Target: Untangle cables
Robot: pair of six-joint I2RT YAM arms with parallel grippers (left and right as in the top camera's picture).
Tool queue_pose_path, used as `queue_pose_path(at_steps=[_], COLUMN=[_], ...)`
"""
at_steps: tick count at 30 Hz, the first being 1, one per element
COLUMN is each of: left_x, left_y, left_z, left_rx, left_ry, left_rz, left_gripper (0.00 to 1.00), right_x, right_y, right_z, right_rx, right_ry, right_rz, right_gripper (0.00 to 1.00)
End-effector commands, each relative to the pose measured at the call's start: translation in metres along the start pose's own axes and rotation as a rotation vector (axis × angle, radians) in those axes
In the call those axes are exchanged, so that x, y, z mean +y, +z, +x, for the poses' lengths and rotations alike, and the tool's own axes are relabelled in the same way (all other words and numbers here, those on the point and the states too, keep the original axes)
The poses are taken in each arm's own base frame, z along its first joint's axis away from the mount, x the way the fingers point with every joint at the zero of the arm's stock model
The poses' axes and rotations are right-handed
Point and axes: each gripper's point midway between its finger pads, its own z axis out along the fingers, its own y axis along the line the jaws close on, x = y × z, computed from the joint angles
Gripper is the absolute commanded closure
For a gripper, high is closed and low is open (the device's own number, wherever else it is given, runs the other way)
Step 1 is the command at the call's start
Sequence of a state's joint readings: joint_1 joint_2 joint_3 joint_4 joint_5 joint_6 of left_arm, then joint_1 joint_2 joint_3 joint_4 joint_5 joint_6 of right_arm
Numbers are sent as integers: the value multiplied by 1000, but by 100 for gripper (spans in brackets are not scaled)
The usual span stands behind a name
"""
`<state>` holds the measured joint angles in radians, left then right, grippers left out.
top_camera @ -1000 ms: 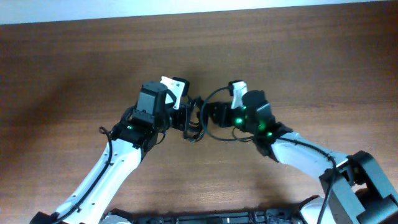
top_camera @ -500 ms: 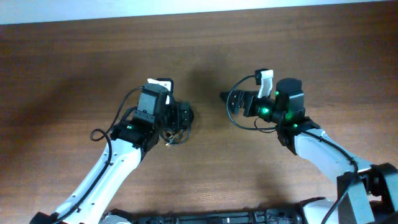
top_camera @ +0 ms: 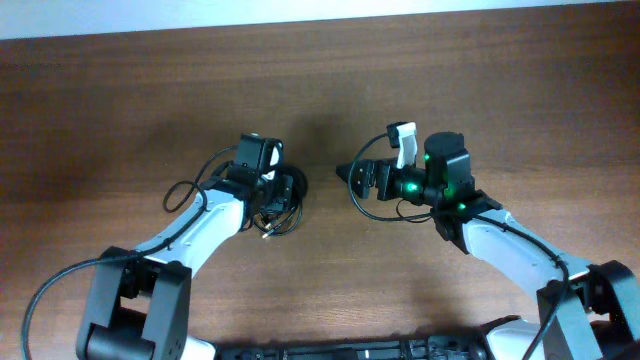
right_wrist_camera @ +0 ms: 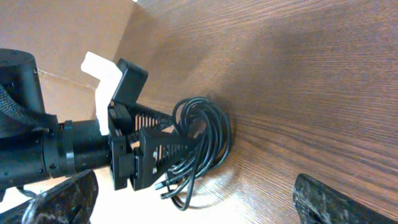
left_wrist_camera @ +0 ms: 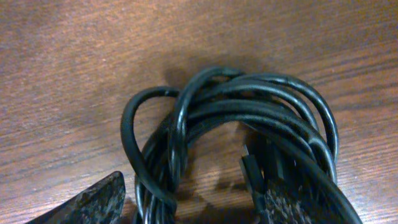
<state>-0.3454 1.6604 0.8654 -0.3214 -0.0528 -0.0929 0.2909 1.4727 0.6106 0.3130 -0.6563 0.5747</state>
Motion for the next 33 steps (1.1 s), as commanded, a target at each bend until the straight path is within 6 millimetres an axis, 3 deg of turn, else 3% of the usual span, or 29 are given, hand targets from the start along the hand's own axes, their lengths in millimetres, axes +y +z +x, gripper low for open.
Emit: queue_pose_path(at_steps=[1, 5, 10, 12, 17, 22, 23, 26, 30, 31, 33], left_x=[3, 3, 30, 41, 19, 12, 8, 8, 3, 1, -1], left_y=[-13, -37, -34, -31, -9, 22, 25, 24, -4, -26, -48], left_z=[-5, -26, -16, -11, 4, 31, 32, 28, 4, -12, -26], left_rx=[13, -47, -7, 13, 92, 206, 213, 202, 114, 44, -26], left_ry=[12, 6, -202, -299, -178, -184, -192, -268, -316, -315, -313], left_rz=[-1, 3, -31, -46, -6, 9, 33, 27, 70, 96, 120], left_gripper=[24, 20, 21, 25, 28, 59, 75, 100, 100, 100, 100], right_x=[3, 2, 2, 2, 1, 1, -1, -7, 2, 8, 15], right_y=[-1, -1, -1, -1, -1, -1, -1, -2, -1, -1, -1], right_z=[-8, -9, -9, -9, -9, -9, -10, -12, 1, 5, 9], right_rx=[-30, -33, -33, -33, -32, -32, -39, -53, 11, 36, 57], right_ry=[-27, -26, -26, -26, -25, -25, -24, -20, -3, -1, 44], right_rz=[15, 20, 20, 20, 22, 22, 34, 66, 7, -28, -62], right_gripper=[1, 1, 1, 1, 1, 1, 1, 1, 2, 1, 1])
